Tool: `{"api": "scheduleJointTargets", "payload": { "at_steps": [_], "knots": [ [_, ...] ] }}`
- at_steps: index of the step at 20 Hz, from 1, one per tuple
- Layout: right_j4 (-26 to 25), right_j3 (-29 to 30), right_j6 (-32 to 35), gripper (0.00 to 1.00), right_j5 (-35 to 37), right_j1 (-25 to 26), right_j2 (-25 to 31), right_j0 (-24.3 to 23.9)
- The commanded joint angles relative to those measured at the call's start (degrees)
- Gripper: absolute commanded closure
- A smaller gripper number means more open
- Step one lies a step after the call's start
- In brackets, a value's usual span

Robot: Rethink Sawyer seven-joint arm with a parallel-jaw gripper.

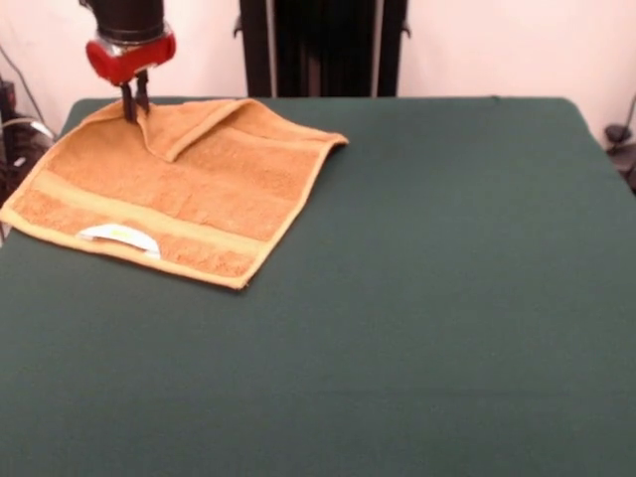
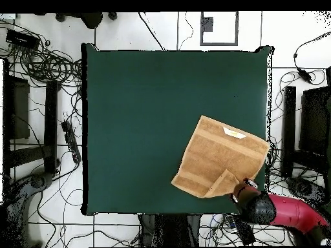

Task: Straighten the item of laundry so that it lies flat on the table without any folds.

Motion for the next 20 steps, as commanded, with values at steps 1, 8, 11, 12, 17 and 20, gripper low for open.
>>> {"api": "scheduleJointTargets", "payload": {
  "at_steps": [1,8,11,12,17,20],
  "knots": [
    [-3.5,6.5,1.2,1.0,-4.1,6.6,6.2,-6.3],
    [-3.9,12.8,-13.8,1.0,0.6,17.8,28.0,-35.4],
    [-4.1,13.0,-15.5,1.0,4.0,21.3,31.1,-41.0],
    [-4.2,12.9,-16.2,1.0,5.2,22.7,31.9,-42.6],
    [-4.9,10.9,-22.6,1.0,11.0,31.2,36.1,-50.4],
    [-7.1,9.2,-28.7,1.0,12.6,36.5,37.5,-54.7]
  ]
}}
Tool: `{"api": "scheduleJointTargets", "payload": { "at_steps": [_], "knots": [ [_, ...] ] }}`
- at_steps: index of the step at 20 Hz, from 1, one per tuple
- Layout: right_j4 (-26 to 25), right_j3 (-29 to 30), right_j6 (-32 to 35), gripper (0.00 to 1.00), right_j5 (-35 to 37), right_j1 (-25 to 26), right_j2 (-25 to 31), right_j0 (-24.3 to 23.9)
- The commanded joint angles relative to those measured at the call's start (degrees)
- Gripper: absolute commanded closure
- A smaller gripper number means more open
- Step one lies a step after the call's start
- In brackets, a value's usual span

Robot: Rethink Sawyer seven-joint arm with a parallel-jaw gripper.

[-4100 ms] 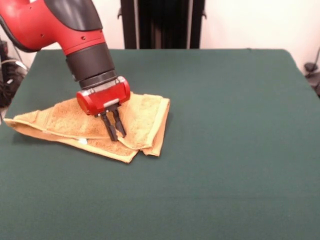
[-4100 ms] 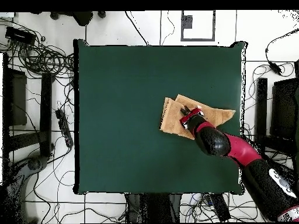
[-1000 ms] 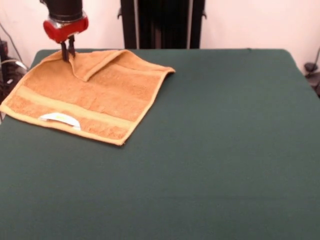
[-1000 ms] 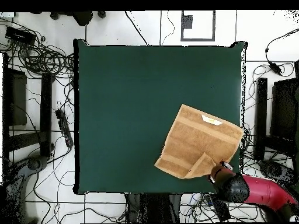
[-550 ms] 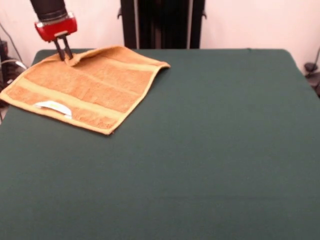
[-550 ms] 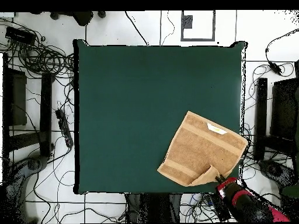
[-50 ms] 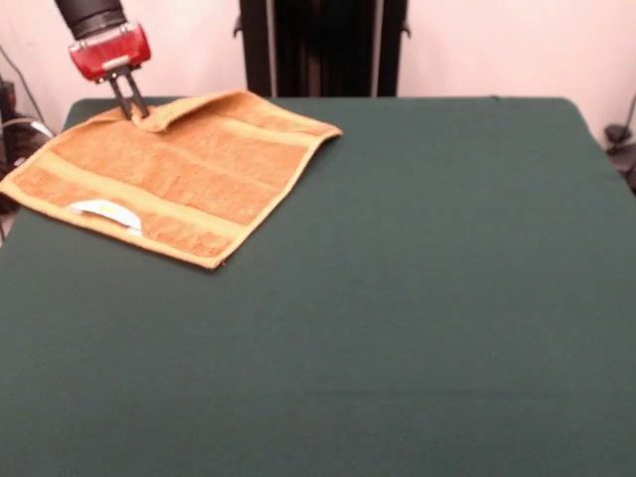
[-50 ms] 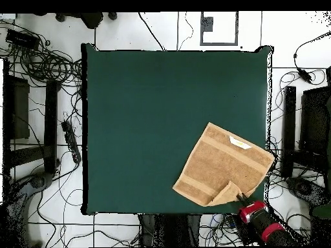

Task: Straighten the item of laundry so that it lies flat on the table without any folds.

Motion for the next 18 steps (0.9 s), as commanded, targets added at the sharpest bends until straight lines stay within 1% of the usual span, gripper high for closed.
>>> {"api": "scheduleJointTargets", "payload": {
  "at_steps": [1,3,5,10,13,15,18],
  "knots": [
    [-6.5,0.8,-27.3,1.0,13.6,14.4,7.8,-0.1],
    [-7.6,-0.6,-31.3,1.0,14.2,17.5,8.2,-2.0],
    [-7.1,-1.6,-33.5,1.0,15.8,18.9,8.4,-3.1],
    [-4.0,2.4,-33.1,1.0,17.3,16.1,12.5,-4.9],
    [-2.2,4.3,-34.9,1.0,19.2,14.4,14.8,-7.2],
    [-1.8,4.5,-36.3,1.0,20.5,13.9,15.2,-8.2],
    [-2.3,3.6,-40.0,1.0,22.1,14.8,14.8,-10.4]
  ]
}}
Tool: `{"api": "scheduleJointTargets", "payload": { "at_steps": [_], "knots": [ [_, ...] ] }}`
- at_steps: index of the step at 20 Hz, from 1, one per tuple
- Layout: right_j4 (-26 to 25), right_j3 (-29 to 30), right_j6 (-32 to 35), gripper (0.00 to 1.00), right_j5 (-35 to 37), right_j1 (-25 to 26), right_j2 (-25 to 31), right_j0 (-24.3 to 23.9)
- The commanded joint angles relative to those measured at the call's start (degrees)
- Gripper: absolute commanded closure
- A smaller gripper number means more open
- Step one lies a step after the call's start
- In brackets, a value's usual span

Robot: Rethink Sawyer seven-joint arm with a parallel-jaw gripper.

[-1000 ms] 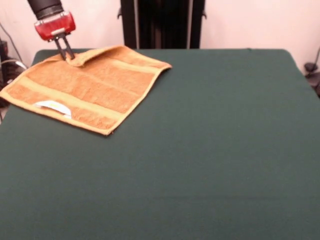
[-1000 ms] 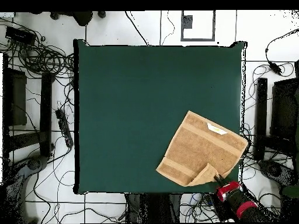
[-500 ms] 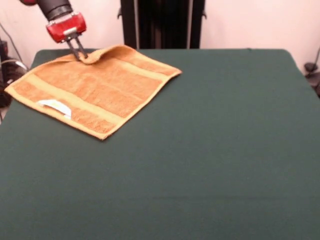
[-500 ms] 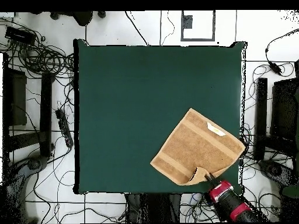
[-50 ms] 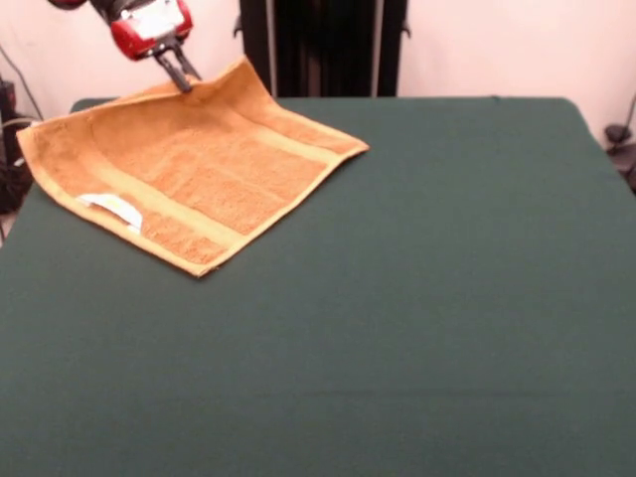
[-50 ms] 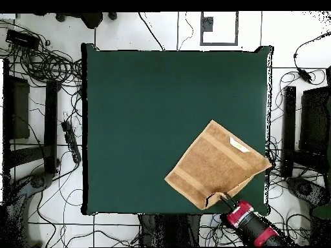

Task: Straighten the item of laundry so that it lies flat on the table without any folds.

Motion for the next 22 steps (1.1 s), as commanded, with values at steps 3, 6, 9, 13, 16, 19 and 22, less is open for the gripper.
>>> {"api": "scheduleJointTargets", "payload": {
  "at_steps": [3,6,9,13,16,19,22],
  "knots": [
    [-0.3,-2.4,-17.8,1.0,10.1,2.5,3.9,-0.5],
    [-1.8,-3.8,-18.9,1.0,10.2,2.4,2.7,-1.6],
    [-3.2,-5.6,-20.5,1.0,10.3,3.6,0.8,-2.9],
    [-3.9,-7.1,-23.1,1.0,10.4,6.1,-1.3,-5.1],
    [-3.7,-8.3,-25.4,1.0,11.6,7.5,-2.5,-6.5],
    [-3.8,-9.2,-27.3,1.0,12.2,8.1,-3.3,-7.6],
    [-4.6,-10.3,-28.9,1.0,11.8,8.9,-4.2,-8.4]
  ]
}}
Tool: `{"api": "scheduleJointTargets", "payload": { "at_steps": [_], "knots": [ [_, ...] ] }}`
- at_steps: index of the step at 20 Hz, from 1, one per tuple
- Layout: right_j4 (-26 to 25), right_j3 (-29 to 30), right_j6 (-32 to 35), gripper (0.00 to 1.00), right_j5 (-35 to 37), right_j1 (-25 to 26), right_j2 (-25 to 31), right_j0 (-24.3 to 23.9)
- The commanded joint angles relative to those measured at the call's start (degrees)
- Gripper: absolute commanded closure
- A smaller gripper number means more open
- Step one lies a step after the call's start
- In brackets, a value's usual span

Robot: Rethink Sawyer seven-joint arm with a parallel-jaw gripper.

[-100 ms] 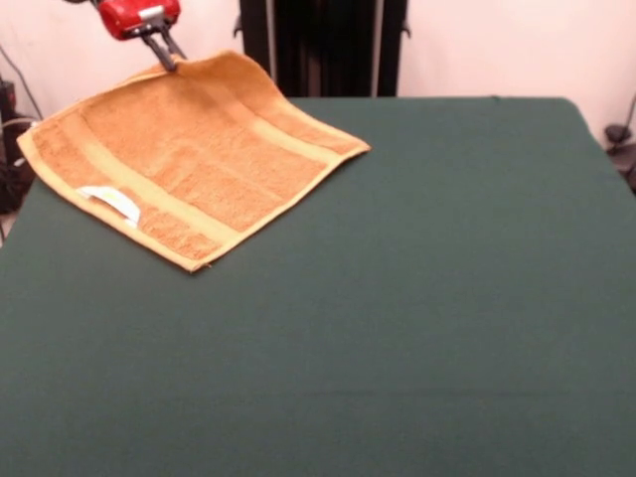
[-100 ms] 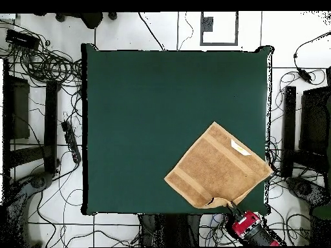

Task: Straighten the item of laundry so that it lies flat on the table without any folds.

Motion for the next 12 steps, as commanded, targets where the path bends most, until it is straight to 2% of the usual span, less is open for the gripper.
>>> {"api": "scheduleJointTargets", "payload": {
  "at_steps": [1,12],
  "knots": [
    [-4.1,-9.9,-17.9,1.0,7.5,3.5,-3.8,2.0],
    [-2.0,-13.2,-24.3,1.0,11.8,5.4,-5.7,-0.1]
  ]
}}
